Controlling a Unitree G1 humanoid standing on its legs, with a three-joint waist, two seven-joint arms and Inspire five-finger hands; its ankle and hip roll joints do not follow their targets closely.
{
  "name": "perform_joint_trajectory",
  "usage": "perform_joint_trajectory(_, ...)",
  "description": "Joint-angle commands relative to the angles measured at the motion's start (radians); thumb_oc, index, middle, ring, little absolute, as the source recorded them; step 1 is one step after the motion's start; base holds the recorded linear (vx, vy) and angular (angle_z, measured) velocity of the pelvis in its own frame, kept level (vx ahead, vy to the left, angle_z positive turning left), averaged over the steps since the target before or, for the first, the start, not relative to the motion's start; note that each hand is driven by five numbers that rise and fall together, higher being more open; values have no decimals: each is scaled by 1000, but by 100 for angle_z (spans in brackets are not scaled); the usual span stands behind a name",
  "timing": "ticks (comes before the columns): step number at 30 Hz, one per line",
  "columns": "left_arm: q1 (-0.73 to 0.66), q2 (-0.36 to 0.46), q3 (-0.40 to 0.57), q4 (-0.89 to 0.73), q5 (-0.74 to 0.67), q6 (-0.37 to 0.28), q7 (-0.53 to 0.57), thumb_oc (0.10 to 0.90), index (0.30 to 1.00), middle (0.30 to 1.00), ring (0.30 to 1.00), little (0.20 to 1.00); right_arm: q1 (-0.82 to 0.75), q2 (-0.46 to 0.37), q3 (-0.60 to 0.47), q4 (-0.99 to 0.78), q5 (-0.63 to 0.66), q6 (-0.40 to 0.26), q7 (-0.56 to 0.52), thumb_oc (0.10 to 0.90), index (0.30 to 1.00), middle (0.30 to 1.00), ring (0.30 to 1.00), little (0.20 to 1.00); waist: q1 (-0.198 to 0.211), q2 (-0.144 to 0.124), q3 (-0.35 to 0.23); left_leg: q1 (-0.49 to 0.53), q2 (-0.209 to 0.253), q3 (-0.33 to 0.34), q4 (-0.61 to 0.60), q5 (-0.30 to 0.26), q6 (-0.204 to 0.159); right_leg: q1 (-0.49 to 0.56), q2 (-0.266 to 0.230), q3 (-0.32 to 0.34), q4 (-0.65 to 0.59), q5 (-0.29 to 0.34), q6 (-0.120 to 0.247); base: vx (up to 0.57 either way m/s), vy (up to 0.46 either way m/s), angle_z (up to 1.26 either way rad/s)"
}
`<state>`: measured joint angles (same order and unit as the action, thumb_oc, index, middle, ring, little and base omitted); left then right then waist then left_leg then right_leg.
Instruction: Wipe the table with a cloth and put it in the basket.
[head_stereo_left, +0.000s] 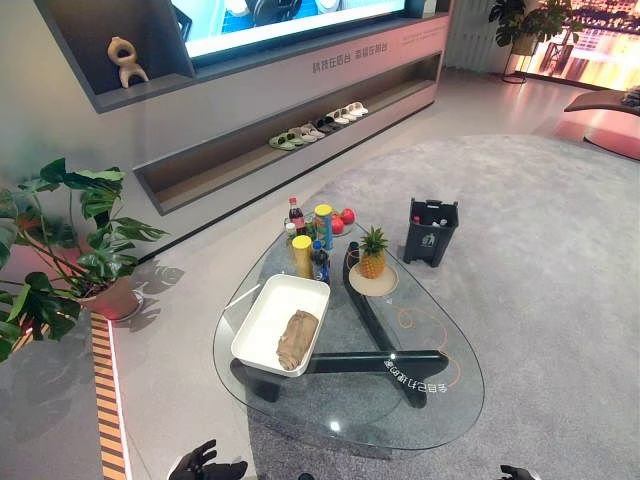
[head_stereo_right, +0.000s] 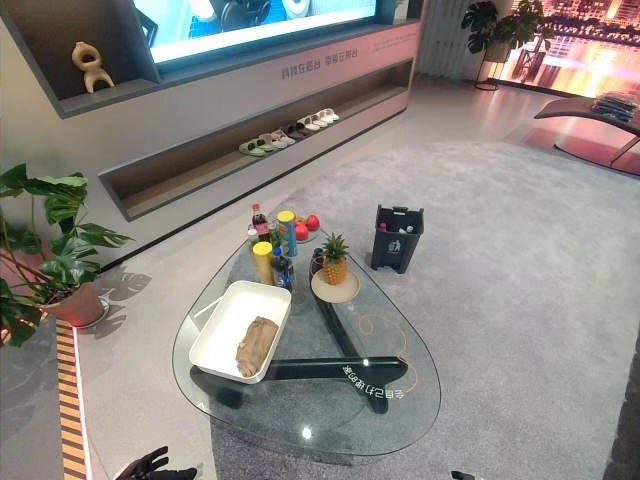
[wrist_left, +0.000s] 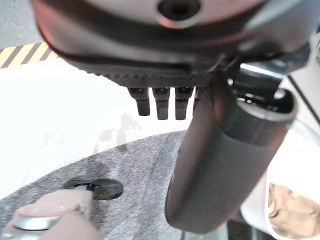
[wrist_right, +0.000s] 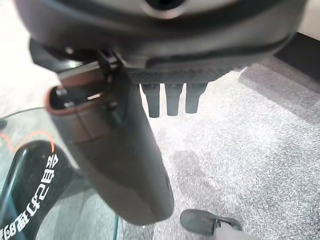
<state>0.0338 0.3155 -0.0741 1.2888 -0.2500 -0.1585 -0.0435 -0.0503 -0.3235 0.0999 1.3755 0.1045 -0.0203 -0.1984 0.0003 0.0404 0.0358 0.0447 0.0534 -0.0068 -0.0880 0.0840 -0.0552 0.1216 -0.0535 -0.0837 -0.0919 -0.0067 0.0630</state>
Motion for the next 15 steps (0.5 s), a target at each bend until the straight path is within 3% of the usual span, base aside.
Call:
perform_joint_trajectory(1, -99, 13, -14, 56, 48, 6, -25, 800, 900, 900, 900, 900, -56, 4, 19, 33, -50, -16, -3, 800, 900, 900, 900, 900, 13, -40, 29, 59, -55, 38, 1, -107, 22, -6, -16, -47, 20, 19, 36, 0, 0, 0)
perform_joint_trajectory(5, -110, 4, -40, 61, 60, 52, -21, 800, 900, 900, 900, 900, -58, 12, 39, 42, -64, 2, 23, 800, 900, 900, 900, 900, 9, -41, 30, 61, -54, 36, 1, -109, 23, -5, -16, -43, 17, 21, 38, 0, 0, 0)
perform_joint_trajectory(15, -111, -11, -72, 66, 93, 83, -50, 800, 900, 900, 900, 900, -53, 20, 69, 49, -89, 26, 63, 800, 900, 900, 900, 900, 4, -39, 35, 54, -49, 35, 1, -103, 19, -11, -16, -39, 8, 31, 39, 0, 0, 0)
